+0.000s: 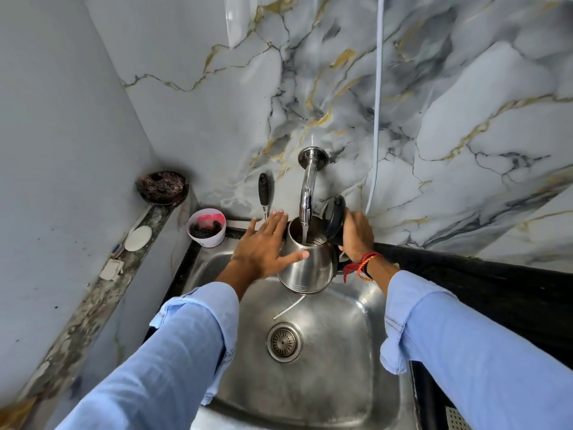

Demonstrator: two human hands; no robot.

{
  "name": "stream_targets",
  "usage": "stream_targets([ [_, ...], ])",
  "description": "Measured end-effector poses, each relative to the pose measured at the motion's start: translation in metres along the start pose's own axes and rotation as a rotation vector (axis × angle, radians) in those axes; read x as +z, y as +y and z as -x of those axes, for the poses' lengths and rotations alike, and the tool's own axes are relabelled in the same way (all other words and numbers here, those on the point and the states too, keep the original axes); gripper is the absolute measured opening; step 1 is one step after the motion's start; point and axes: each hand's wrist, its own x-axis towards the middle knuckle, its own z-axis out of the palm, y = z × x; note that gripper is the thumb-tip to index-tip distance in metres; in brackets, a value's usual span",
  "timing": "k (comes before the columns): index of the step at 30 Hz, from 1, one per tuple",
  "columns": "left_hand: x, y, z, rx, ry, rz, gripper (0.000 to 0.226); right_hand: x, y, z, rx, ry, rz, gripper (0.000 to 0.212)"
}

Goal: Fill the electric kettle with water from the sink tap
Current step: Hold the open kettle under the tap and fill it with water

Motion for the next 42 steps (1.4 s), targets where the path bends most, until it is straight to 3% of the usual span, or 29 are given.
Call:
stream_targets([
  [6, 0.0051, 0.0025, 0.0005, -0.017, 0.1, -0.074, 0.114, -0.0006, -0.0021, -0.0012, -0.011, 0.006, -0.009, 0.072],
  [42, 0.0044, -0.001, 0.0068, -0.01, 0.057, -0.169, 0.12, 0.0016, 0.0005, 0.0071, 0.017, -0.036, -0.04, 0.06],
])
